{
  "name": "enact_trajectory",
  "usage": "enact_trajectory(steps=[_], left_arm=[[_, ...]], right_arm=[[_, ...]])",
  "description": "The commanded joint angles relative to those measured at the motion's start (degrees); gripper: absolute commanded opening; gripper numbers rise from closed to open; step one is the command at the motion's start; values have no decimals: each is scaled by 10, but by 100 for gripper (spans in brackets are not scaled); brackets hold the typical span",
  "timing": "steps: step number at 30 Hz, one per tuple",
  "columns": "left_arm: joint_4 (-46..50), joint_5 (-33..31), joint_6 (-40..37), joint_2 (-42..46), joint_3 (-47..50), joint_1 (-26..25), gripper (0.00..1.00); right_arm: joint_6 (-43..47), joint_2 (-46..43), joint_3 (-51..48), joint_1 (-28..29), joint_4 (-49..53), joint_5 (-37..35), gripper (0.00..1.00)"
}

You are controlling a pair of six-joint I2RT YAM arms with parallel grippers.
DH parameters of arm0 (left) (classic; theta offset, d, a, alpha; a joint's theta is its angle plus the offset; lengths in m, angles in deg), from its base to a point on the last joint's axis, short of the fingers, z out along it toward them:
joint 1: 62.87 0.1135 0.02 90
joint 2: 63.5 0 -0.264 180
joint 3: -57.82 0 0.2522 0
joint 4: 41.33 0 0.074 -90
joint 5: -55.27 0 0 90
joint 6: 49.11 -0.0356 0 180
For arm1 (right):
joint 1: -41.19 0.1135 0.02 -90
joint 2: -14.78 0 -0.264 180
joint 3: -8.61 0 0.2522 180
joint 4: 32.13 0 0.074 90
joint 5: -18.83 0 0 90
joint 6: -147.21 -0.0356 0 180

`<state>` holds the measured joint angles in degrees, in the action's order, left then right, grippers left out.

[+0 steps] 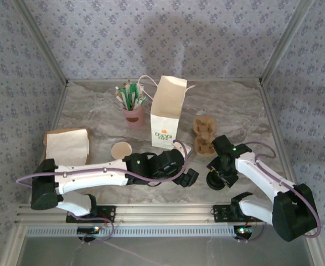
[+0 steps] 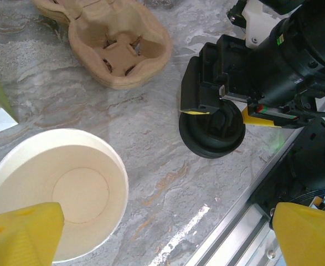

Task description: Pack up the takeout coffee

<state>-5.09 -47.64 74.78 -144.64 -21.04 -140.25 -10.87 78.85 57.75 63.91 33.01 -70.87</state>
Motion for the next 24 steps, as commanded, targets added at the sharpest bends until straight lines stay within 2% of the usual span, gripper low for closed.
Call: enact_trajectory(steps=[1,24], left_arm=[[-6,-8,1,0,-10,-4,97],[-6,-9,1,0,-10,-4,97]], right_arm=[[2,2,-4,-3,12,-3,79],[5,-22,18,-4,45,-3,73]])
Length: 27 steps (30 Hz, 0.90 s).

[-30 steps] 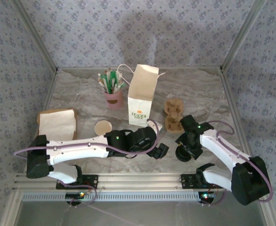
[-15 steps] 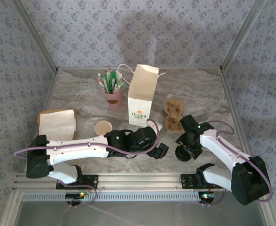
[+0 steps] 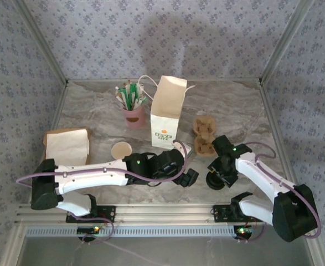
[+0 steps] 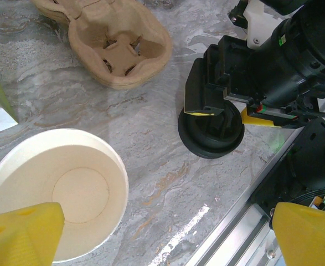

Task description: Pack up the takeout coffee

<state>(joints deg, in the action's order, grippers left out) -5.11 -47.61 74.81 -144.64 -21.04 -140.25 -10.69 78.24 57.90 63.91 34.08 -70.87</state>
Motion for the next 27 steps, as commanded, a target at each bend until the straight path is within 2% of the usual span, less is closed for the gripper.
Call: enact_trajectory(steps=[1,5,7,9,10,27], left_arm=[[-6,-10,1,0,-10,-4,97],[-7,-9,1,0,-10,-4,97],[-7,-9,1,0,-10,-3,97],[-7,-9,1,0,-10,-4,97],[-7,-9,0,-1,-11,-4,97],[-7,-11,-2,2,-7,-2,97]], right_arm=[[3,-19,19,-3,37,-3,73],[3,-27,21,-3,43,-3,73],[3,-26,20,-4,38,-4,80],[3,-22,21,-3,36,-3,92],[3,-20,20,-4,35,-4,95],[2,49,42,14,24,-17,88]])
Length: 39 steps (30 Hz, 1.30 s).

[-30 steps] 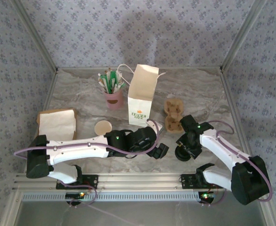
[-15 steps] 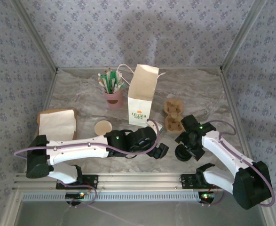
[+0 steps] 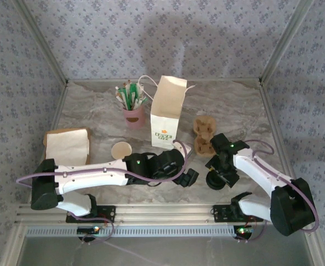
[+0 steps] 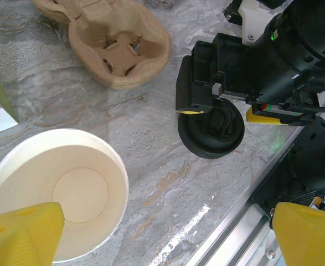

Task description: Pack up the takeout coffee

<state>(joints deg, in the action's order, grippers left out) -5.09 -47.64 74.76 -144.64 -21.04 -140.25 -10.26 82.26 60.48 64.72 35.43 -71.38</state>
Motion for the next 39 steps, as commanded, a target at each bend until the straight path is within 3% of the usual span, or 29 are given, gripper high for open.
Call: enact_trajectory(steps=[1,11,39], left_arm=[[-7,-12,-2,3,-6,-1,97],[-9,-13,-1,9,0,-1,97],[-15,-12,4,10,8,-1,97]], right_arm=[[-3,11,18,7,10,-13,88],[-7,35,26,19,10,-16,84],[-5,26,12,20,28,-2,88]])
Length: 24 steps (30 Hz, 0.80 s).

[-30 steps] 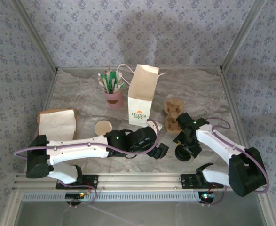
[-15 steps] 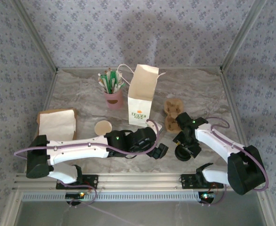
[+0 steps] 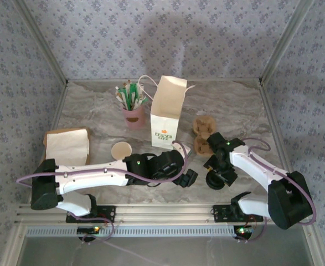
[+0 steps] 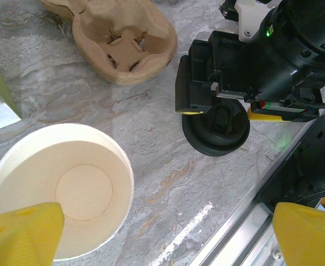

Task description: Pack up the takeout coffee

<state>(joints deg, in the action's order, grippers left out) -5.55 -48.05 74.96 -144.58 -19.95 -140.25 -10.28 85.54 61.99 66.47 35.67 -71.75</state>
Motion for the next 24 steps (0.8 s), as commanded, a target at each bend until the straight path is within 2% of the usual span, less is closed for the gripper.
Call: enact_trajectory(steps=[1,24], left_arm=[[-11,-7,2,9,-3,-1,97],[-12,-6,3,8,-3,-1,97]], right_arm=[[-5,-9,-3,2,26,1,88],[-5,-10,-15,0,14,7,80]])
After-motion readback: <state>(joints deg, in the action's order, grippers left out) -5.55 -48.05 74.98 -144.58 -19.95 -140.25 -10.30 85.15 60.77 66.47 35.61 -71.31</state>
